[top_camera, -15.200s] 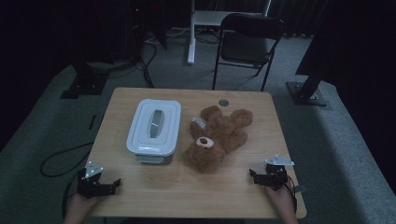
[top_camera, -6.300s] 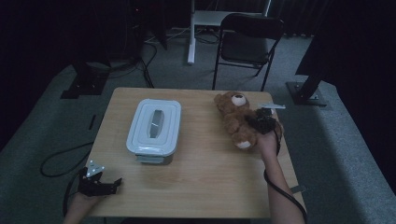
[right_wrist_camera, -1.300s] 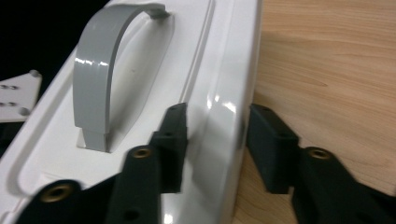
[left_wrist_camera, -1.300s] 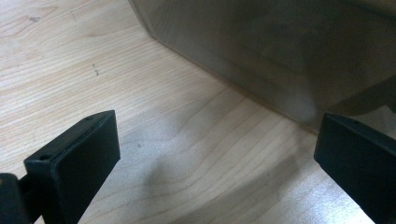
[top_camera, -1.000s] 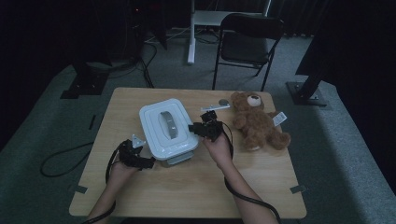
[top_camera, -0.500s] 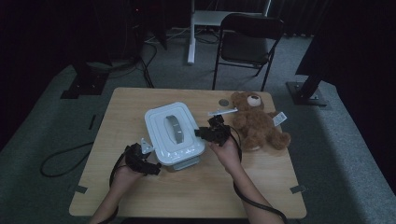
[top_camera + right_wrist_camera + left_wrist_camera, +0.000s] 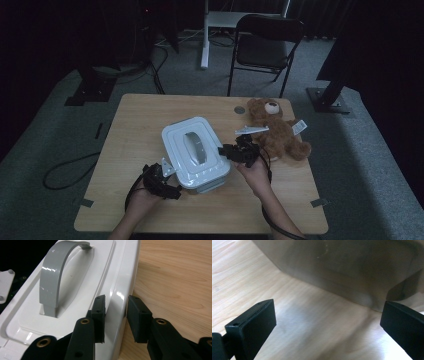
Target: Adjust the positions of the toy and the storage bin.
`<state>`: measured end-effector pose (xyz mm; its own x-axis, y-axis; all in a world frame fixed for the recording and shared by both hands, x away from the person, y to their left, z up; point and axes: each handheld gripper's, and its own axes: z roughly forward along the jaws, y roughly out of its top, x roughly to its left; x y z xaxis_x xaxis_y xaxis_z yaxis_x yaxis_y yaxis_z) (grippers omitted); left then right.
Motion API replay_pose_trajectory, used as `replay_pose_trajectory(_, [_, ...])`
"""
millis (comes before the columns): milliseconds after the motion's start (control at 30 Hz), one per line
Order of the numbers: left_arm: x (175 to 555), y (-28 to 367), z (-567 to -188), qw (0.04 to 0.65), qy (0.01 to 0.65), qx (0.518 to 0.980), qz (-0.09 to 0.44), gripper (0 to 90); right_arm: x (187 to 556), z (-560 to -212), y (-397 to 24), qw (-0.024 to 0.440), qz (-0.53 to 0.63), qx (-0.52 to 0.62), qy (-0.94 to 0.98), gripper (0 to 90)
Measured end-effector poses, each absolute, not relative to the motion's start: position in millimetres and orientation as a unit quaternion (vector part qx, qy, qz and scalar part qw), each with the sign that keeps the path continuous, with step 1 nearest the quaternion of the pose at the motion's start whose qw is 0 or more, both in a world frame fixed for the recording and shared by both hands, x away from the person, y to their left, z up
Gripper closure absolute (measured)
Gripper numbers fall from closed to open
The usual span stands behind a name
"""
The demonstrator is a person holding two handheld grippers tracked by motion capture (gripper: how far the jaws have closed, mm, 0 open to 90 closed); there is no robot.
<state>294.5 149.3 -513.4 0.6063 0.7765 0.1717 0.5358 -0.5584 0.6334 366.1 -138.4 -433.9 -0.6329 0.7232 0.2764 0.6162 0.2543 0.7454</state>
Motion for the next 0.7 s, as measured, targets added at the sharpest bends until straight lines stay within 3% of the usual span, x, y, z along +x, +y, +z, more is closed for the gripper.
replay_pose_trajectory(233, [288,144,-513,0.28,0.373,0.859,0.211,1.1,357,-434,-149,0.068,0.441,0.42,0.79,67.3])
replay_pose_trajectory(267, [289,146,-513,0.285,0.375,0.858,0.206,1.1,358,-434,-150,0.064,0.445,0.42,0.788,63.9])
replay_pose_trajectory(300, [289,150,-514,0.3,0.383,0.852,0.195,1.1,362,-437,-152,0.031,0.464,0.415,0.782,49.1])
replay_pose_trajectory(333, [289,150,-514,0.3,0.383,0.852,0.195,1.1,362,-437,-152,0.031,0.464,0.415,0.782,49.1])
replay_pose_trajectory(367, [290,153,-514,0.304,0.388,0.848,0.192,1.0,366,-441,-155,0.021,0.473,0.419,0.775,37.9])
replay_pose_trajectory(433, [291,159,-514,0.312,0.397,0.842,0.19,1.1,367,-443,-157,0.02,0.475,0.42,0.773,36.0])
replay_pose_trajectory(500, [292,165,-514,0.314,0.4,0.839,0.193,1.1,369,-446,-160,0.028,0.474,0.425,0.771,30.6])
replay_pose_trajectory(533, [292,168,-514,0.32,0.4,0.836,0.198,1.1,369,-448,-165,0.04,0.475,0.419,0.773,23.3])
replay_pose_trajectory(567, [291,171,-515,0.324,0.4,0.834,0.201,1.1,369,-448,-165,0.04,0.475,0.419,0.773,23.3])
replay_pose_trajectory(633, [291,176,-515,0.321,0.404,0.832,0.203,1.1,368,-449,-166,0.076,0.458,0.414,0.783,14.2])
replay_pose_trajectory(667, [290,179,-515,0.32,0.407,0.831,0.204,1.1,365,-449,-169,0.104,0.458,0.398,0.788,13.1])
replay_pose_trajectory(700, [290,180,-515,0.319,0.409,0.83,0.203,1.1,365,-449,-169,0.104,0.458,0.398,0.788,13.1])
